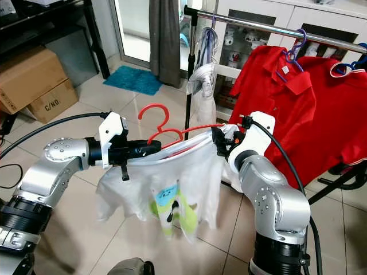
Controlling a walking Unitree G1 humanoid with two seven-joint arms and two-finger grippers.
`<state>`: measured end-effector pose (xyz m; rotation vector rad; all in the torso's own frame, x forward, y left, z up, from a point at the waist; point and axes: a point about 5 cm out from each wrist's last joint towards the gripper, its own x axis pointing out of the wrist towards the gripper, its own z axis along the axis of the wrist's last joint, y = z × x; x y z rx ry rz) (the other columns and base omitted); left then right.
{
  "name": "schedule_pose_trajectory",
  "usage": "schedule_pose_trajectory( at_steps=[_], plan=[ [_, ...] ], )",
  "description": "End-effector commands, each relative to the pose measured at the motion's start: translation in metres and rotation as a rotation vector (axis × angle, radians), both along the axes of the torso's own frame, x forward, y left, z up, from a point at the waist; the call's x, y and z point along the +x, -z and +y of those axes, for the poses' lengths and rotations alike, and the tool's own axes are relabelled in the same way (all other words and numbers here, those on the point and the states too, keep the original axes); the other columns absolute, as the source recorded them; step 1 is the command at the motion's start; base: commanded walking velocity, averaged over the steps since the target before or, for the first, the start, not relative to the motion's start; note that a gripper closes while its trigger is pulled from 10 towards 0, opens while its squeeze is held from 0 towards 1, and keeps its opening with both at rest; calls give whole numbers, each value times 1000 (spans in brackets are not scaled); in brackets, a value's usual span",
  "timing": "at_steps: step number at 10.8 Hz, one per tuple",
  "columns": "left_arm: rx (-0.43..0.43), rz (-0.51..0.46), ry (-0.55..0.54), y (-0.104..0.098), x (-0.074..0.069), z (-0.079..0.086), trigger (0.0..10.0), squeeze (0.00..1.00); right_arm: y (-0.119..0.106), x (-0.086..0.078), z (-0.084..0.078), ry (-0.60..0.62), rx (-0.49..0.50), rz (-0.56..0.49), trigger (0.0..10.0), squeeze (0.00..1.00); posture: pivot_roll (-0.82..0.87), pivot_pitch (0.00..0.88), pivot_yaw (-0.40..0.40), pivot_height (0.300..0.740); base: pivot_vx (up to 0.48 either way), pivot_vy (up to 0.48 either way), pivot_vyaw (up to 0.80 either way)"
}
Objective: Hang hanger
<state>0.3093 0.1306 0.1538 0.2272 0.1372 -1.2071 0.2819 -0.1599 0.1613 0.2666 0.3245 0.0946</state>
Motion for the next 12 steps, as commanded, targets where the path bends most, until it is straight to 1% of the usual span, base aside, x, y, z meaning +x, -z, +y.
schedule_pose_trajectory(
  at_steps=[1, 2, 3, 8, 9, 11, 12],
  plan=[
    [-15, -17, 23, -5, -2, -2, 0, 0, -3, 0, -1, 9, 9, -16, 4784, 0, 153, 29, 22, 740, 0, 0, 0],
    [-14, -17, 23, -6, -2, -2, 0, 0, -2, 0, -1, 13, 9, -12, 1137, 0, 154, 29, 22, 740, 0, 0, 0],
    [-12, -18, 17, -6, -2, -1, 0, 0, -2, 1, -1, 14, 9, -12, 0, 0, 155, 30, 22, 740, 0, 0, 0],
    [3, -17, -2, -8, 2, 8, 0, 0, -2, 0, 2, -18, 2, -21, 0, 0, 155, 29, 25, 740, 0, 0, 0],
    [7, -17, -5, -8, 3, 9, 0, 0, -2, 0, 2, -29, 1, -23, 275, 0, 155, 29, 25, 740, 0, 0, 0],
    [16, -15, -1, -9, 4, 12, 0, 0, -2, -1, 5, -57, -4, -29, 196, 0, 155, 31, 26, 740, 0, 0, 0],
    [25, -9, 6, -10, 4, 15, 0, 0, -3, -1, 6, -74, -8, -33, 0, 0, 155, 31, 26, 740, 0, 0, 0]
  ],
)
